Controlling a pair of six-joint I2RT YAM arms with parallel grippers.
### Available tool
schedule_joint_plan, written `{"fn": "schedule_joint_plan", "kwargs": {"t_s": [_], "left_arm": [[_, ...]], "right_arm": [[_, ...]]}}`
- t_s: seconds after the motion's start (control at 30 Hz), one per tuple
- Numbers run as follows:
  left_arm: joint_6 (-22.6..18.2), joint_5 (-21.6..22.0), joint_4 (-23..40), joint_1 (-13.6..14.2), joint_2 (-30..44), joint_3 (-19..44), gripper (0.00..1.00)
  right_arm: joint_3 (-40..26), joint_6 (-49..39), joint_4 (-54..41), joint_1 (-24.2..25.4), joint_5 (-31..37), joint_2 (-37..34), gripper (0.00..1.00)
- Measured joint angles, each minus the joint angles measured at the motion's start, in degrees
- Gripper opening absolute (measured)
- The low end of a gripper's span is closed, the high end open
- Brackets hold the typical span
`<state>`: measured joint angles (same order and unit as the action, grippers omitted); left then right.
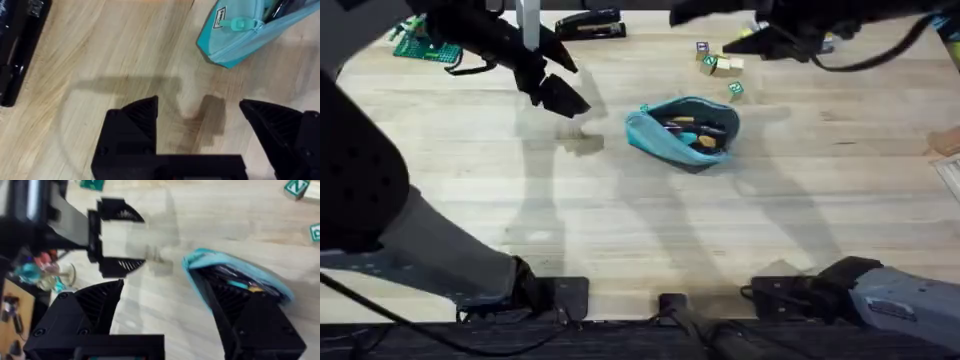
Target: Unzip the bag, pick up the pens from the table one at a time and place them inside, then zip the bag closed.
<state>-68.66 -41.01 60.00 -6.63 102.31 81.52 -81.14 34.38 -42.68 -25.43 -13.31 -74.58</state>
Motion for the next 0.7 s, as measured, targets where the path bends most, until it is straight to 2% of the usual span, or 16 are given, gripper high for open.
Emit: {"fn": "schedule_joint_plan", "kwargs": {"t_s": [0.17, 0.37, 0.7], "left_arm": [[-0.1, -0.2, -1.4, 0.0, 1.6, 0.0, 0.993], [-0.2, -0.2, -1.5, 0.0, 2.7, 0.0, 0.993], [-6.4, -4.7, -1.0, 0.0, 2.9, 0.0, 0.993]], "right_arm": [[0.0, 1.2, 3.0, -1.6, 0.0, -3.2, 0.998], [0.0, -3.3, 3.9, -5.8, 0.1, -7.4, 0.998], [0.0, -7.3, 9.4, -9.5, 8.0, -13.2, 0.998]]}}
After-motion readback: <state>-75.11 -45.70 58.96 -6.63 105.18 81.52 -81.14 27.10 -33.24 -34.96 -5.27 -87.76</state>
